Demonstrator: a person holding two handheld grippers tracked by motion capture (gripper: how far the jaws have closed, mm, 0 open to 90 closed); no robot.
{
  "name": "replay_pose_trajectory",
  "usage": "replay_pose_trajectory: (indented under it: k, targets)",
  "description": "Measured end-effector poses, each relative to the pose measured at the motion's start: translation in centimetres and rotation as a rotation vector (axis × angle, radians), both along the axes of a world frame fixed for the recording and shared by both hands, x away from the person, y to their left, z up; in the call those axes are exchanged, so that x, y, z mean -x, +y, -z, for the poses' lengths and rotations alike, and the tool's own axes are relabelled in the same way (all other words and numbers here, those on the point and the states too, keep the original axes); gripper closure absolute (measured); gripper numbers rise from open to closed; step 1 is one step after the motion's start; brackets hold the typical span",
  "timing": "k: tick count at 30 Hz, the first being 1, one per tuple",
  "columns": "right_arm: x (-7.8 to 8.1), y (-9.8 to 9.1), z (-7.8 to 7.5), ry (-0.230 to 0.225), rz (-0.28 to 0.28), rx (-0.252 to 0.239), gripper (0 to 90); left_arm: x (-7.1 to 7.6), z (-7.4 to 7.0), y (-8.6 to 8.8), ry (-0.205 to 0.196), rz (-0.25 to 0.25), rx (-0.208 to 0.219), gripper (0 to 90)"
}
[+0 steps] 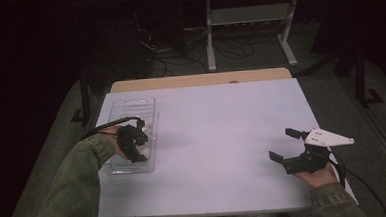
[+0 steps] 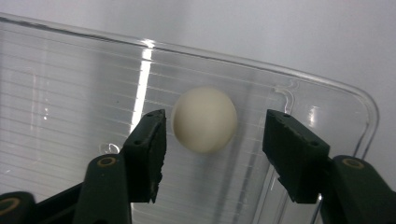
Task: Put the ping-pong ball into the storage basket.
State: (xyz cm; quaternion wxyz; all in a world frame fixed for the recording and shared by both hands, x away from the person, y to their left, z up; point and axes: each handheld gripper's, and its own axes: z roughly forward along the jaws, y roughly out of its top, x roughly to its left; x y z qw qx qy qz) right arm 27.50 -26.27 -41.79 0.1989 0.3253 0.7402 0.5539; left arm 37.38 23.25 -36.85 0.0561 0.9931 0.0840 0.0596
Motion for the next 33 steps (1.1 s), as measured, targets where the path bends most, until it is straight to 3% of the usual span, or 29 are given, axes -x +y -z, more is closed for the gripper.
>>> replay_pose_trajectory:
  k: [9,11,16,17,19,25,28,33]
  targets:
    - [0.0,0.0,0.0,0.002,-0.001,0.001,0.0,0.2,-1.0,0.1,-0.054,-0.016,0.007,28.2]
    - [-0.1,0.0,0.1,0.004,-0.002,0.004,0.0,0.4,-1.8,0.2,-0.073,-0.018,0.026,25.7]
    - [0.0,0.1,0.0,0.004,-0.001,0.004,0.0,0.6,-2.6,0.3,-0.079,-0.024,0.05,19.9]
    - [0.0,0.1,0.0,0.003,0.0,0.004,0.0,0.7,-3.2,0.4,-0.084,-0.023,0.097,16.4]
    - [0.0,0.1,0.0,0.004,0.0,0.005,0.0,0.8,-3.7,0.5,-0.09,-0.035,0.129,13.3]
    - [-0.1,0.0,0.1,0.004,0.001,0.006,0.0,0.9,-4.2,0.6,-0.083,-0.069,0.141,2.2]
    - [-0.1,0.1,0.1,0.005,0.001,0.006,0.0,1.0,-4.4,0.6,-0.071,-0.078,0.146,0.0]
    - [-0.1,0.0,0.1,0.005,0.003,0.006,0.0,1.3,-4.9,0.6,-0.083,-0.075,0.173,0.0]
